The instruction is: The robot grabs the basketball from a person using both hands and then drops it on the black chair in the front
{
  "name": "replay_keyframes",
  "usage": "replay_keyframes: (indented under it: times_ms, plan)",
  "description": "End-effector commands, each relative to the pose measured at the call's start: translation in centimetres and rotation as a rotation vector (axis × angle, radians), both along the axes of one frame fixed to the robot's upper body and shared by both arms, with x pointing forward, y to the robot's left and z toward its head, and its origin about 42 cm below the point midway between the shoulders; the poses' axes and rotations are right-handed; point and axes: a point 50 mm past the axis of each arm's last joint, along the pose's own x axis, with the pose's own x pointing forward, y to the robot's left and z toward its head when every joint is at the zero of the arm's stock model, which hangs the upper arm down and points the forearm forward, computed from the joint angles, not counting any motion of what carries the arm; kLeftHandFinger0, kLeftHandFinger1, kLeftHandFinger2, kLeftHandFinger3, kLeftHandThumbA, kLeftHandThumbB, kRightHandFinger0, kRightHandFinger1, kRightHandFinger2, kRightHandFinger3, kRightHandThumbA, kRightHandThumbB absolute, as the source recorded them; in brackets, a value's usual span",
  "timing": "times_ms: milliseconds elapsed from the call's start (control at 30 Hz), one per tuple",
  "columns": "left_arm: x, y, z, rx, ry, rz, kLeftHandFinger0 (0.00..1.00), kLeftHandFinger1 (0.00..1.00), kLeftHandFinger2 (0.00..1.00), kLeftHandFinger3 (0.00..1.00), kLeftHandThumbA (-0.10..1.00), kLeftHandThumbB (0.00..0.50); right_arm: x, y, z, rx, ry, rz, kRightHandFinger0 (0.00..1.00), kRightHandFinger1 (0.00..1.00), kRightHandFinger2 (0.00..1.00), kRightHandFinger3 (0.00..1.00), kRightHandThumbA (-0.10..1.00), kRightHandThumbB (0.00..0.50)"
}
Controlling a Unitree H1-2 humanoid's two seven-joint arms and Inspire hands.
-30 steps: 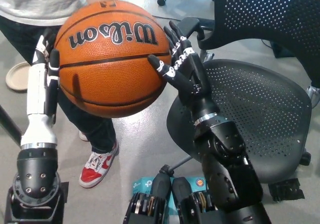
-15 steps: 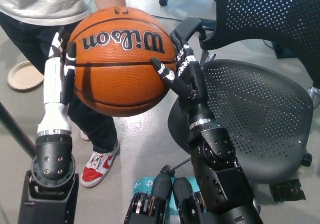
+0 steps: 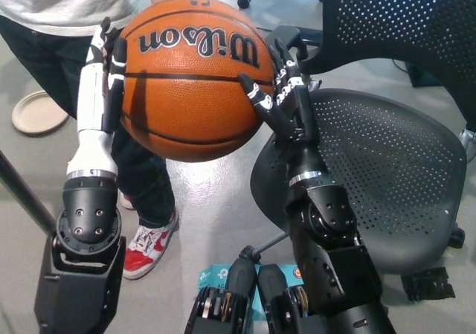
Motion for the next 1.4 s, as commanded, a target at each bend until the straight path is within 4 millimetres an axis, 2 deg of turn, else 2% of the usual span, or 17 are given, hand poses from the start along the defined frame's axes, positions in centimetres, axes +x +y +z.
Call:
replay_keyframes:
  times_ms: [0,100,167,333,367,433,567,600,633,700,767,833,967,1033,1200,1267,1367]
  plan:
    - [0.2,-8.2,4.0,-0.002,-0.087,-0.423,1.00,1.00,1.00,1.00,1.00,0.199,-0.9,5.5,7.6,-0.045,-0.186,0.185,1.00,1.00,1.00,1.00,1.00,0.252]
    - [0.2,-8.3,4.2,-0.006,-0.091,-0.426,1.00,1.00,1.00,1.00,1.00,0.199,-0.9,5.4,7.8,-0.059,-0.198,0.179,1.00,1.00,1.00,1.00,1.00,0.246]
    - [0.0,-9.6,6.8,-0.005,-0.157,-0.452,1.00,1.00,1.00,1.00,1.00,0.181,-1.3,4.4,10.4,-0.041,-0.239,0.162,1.00,1.00,1.00,1.00,1.00,0.260]
    - [-0.1,-10.1,7.6,-0.014,-0.164,-0.460,1.00,1.00,1.00,1.00,1.00,0.185,-1.4,3.9,11.3,-0.045,-0.249,0.157,1.00,1.00,1.00,1.00,1.00,0.266]
    - [0.0,-11.3,9.3,-0.016,-0.198,-0.481,1.00,1.00,1.00,1.00,1.00,0.192,-1.5,2.8,13.1,-0.067,-0.302,0.131,1.00,1.00,1.00,1.00,1.00,0.286]
    - [0.1,-12.1,10.0,-0.025,-0.224,-0.507,1.00,1.00,1.00,1.00,1.00,0.171,-1.7,2.0,13.8,-0.052,-0.301,0.096,1.00,1.00,1.00,1.00,1.00,0.258]
    - [0.1,-12.5,10.2,-0.021,-0.227,-0.509,1.00,1.00,1.00,1.00,1.00,0.171,-1.7,1.5,14.1,-0.072,-0.309,0.094,1.00,1.00,1.00,1.00,1.00,0.266]
    - [0.5,-13.8,10.6,-0.045,-0.228,-0.541,1.00,1.00,1.00,1.00,1.00,0.206,-1.6,0.3,14.4,-0.051,-0.310,0.067,1.00,1.00,1.00,1.00,1.00,0.272]
    - [0.5,-14.1,10.7,-0.046,-0.228,-0.547,1.00,1.00,1.00,1.00,1.00,0.209,-1.6,0.0,14.5,-0.052,-0.311,0.059,1.00,1.00,1.00,1.00,1.00,0.260]
    - [0.9,-15.4,11.1,-0.035,-0.262,-0.548,1.00,1.00,1.00,1.00,1.00,0.178,-1.5,-1.3,14.9,-0.050,-0.312,0.038,1.00,1.00,1.00,1.00,1.00,0.257]
    - [0.9,-15.4,11.1,-0.034,-0.265,-0.546,1.00,1.00,1.00,1.00,1.00,0.177,-1.6,-1.2,14.9,-0.050,-0.310,0.039,1.00,1.00,1.00,1.00,1.00,0.257]
    - [1.2,-16.6,11.3,-0.008,-0.229,-0.562,1.00,1.00,1.00,1.00,1.00,0.208,-1.5,-2.7,15.0,-0.031,-0.284,0.028,1.00,1.00,1.00,1.00,1.00,0.280]
    - [1.4,-17.2,11.4,-0.035,-0.206,-0.573,1.00,1.00,1.00,1.00,1.00,0.229,-1.5,-3.3,15.2,-0.038,-0.278,0.033,1.00,1.00,1.00,1.00,1.00,0.269]
    - [1.9,-19.2,11.7,-0.047,-0.197,-0.587,1.00,1.00,1.00,1.00,1.00,0.252,-1.3,-5.1,15.7,-0.056,-0.291,-0.006,1.00,1.00,1.00,1.00,1.00,0.262]
    - [2.3,-20.3,11.4,-0.048,-0.159,-0.602,1.00,1.00,1.00,1.00,1.00,0.240,-1.2,-6.2,15.2,-0.054,-0.266,-0.036,1.00,1.00,1.00,1.00,1.00,0.268]
    - [2.9,-21.7,10.4,-0.020,-0.118,-0.613,1.00,1.00,1.00,1.00,1.00,0.257,-0.4,-7.9,14.3,-0.064,-0.246,-0.067,1.00,1.00,1.00,1.00,1.00,0.256]
    - [3.8,-23.0,9.5,-0.017,-0.108,-0.633,1.00,1.00,1.00,1.00,1.00,0.241,0.0,-9.2,13.5,-0.073,-0.218,-0.082,1.00,1.00,1.00,1.00,1.00,0.256]
